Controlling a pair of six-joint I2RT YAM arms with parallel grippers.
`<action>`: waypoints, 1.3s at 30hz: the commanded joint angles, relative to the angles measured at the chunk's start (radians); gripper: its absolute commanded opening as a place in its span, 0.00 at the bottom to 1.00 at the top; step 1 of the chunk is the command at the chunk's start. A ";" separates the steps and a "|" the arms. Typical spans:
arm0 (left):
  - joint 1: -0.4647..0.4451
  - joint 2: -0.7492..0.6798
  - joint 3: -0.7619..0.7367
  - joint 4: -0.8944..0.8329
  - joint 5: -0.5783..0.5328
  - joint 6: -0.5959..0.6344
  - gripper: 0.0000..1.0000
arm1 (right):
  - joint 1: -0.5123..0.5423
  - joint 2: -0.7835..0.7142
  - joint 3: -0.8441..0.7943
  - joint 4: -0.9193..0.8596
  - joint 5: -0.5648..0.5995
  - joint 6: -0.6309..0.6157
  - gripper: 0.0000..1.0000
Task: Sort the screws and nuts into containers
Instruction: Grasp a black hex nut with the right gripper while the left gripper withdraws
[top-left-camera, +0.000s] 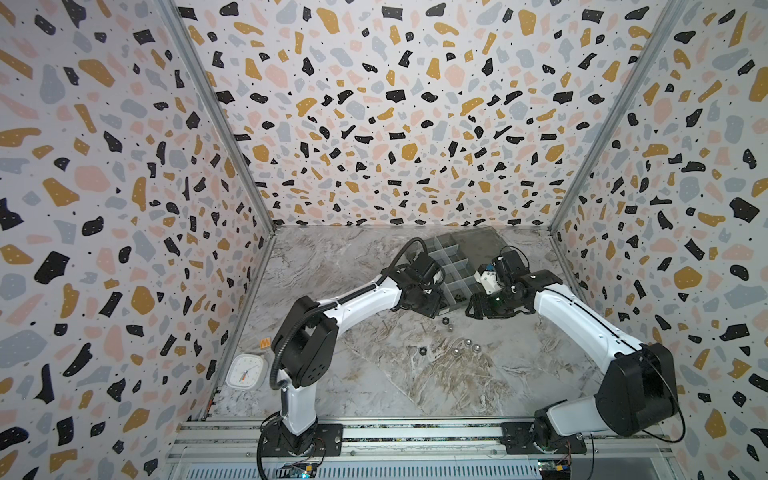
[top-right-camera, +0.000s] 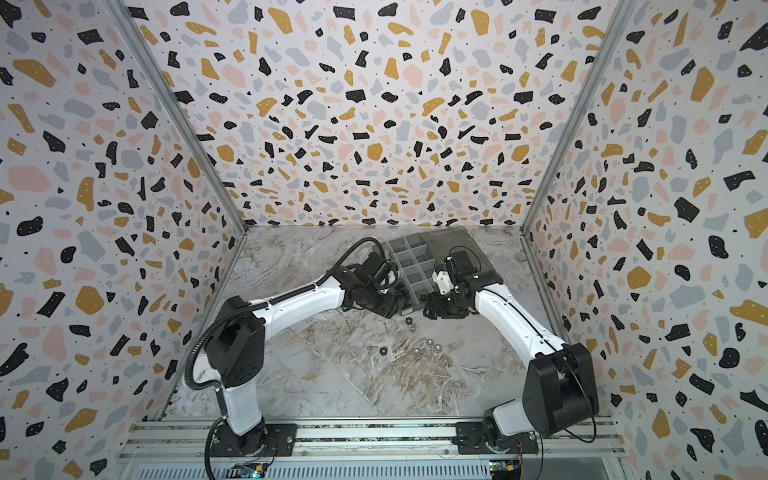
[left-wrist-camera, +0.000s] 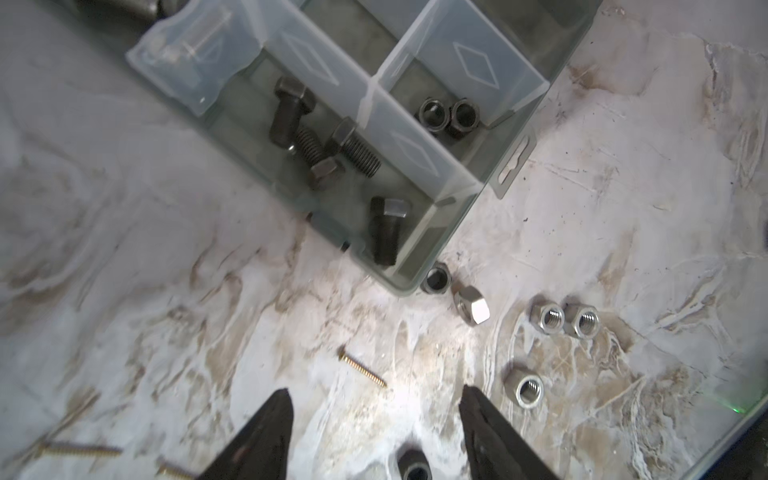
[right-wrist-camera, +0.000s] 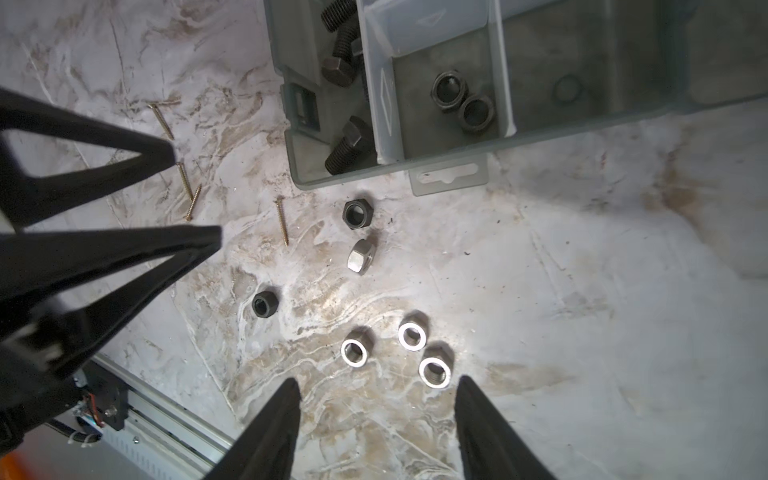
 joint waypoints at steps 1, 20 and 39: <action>0.020 -0.124 -0.071 0.039 -0.051 -0.007 0.76 | 0.034 0.056 0.017 0.033 0.035 0.006 0.57; 0.138 -0.503 -0.184 -0.006 0.037 0.074 1.00 | 0.172 0.406 0.207 0.099 0.111 0.059 0.55; 0.181 -0.589 -0.232 -0.014 0.074 0.127 1.00 | 0.237 0.538 0.280 0.062 0.250 0.122 0.41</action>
